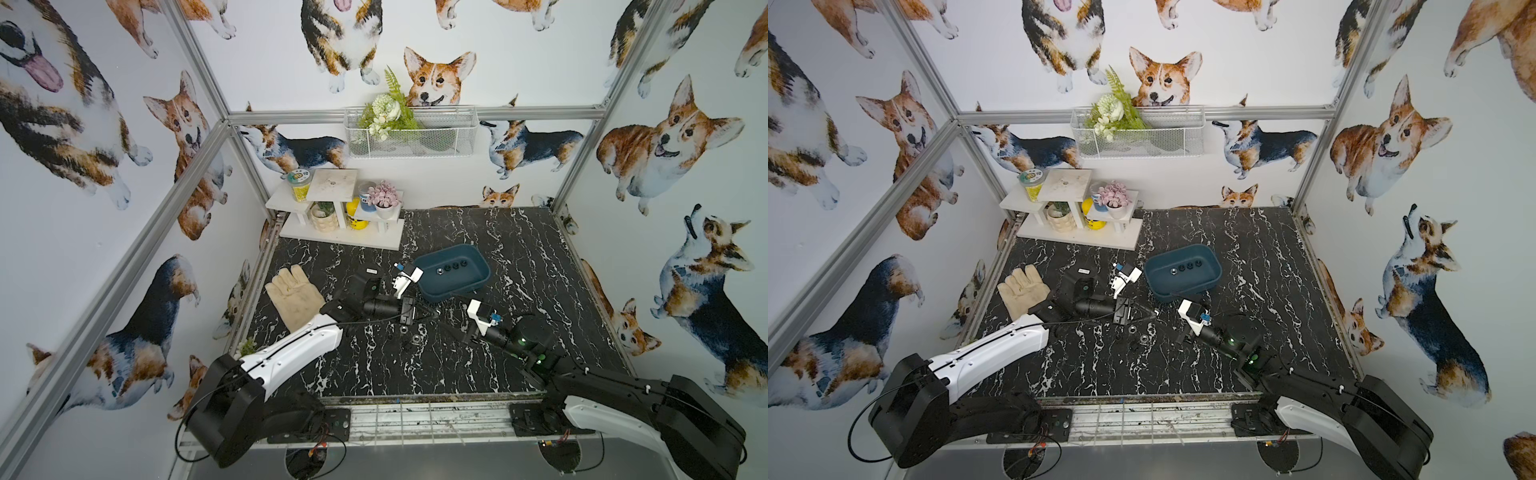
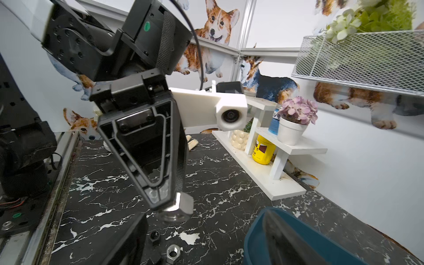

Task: Put the nuts on the desktop into the storage box
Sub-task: Pick up the nut from the center of the board.

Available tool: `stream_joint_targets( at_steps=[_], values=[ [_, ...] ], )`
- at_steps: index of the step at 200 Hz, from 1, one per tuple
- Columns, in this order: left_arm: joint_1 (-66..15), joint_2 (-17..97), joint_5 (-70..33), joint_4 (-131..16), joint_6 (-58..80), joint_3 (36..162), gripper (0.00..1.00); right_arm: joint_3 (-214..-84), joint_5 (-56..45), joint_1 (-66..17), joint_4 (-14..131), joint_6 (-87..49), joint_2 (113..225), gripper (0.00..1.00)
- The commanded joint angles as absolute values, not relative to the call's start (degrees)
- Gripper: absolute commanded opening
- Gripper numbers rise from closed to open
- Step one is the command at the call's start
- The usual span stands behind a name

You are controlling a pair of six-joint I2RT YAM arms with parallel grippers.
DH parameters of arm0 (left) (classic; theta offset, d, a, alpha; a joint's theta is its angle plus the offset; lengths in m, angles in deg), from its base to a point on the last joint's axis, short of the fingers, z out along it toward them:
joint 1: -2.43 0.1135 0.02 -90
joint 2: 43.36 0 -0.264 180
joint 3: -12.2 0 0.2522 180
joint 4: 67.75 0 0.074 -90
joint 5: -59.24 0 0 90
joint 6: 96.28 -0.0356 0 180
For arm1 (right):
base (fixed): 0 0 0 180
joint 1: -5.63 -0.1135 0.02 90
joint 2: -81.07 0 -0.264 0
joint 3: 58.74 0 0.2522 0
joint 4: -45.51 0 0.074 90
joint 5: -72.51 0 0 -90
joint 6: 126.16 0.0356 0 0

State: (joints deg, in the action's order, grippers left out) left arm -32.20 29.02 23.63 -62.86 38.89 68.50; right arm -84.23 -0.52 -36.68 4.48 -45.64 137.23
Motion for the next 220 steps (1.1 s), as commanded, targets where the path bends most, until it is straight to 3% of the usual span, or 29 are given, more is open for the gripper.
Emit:
stream_joint_targets(
  at_steps=[1,33,57,107,159,176,195,220],
  values=[
    [-32.19,28.8,25.81,-66.95,40.28,68.15,0.24,-85.32,2.72,-37.59,-0.13,-47.26,138.56,0.8],
    [-32.12,29.53,26.18,-67.85,41.62,68.14,0.24,-86.52,2.11,-37.99,-0.18,-47.58,140.08,0.69],
    [-32.07,29.28,26.23,-69.12,42.54,68.15,0.24,-86.8,1.22,-38.08,-0.13,-47.98,140.78,0.51],
    [-31.58,29.2,26.49,-69.96,44.24,68.15,0.24,-86.89,-0.6,-38.12,0.14,-47.62,141.01,0.3],
    [-31.38,30.73,28.03,-74.83,48.24,65.62,0.29,-87.87,-0.57,-38.05,2.3,-46.68,141.67,0.19],
    [-31.27,30.99,28.03,-76.31,49.27,65.16,0.38,-88.05,-0.56,-38.02,2.22,-45.81,142.4,0.18],
    [-30.59,31.26,27.93,-76.31,49.51,65.16,0.63,-88.75,-1.38,-38.02,2.84,-44.12,143.27,0.17],
    [-29.2,30.82,27.52,-77.02,49.32,64.48,0.81,-90.62,-2.46,-37.08,7.37,-41.58,144.47,0.17]
  ],
)
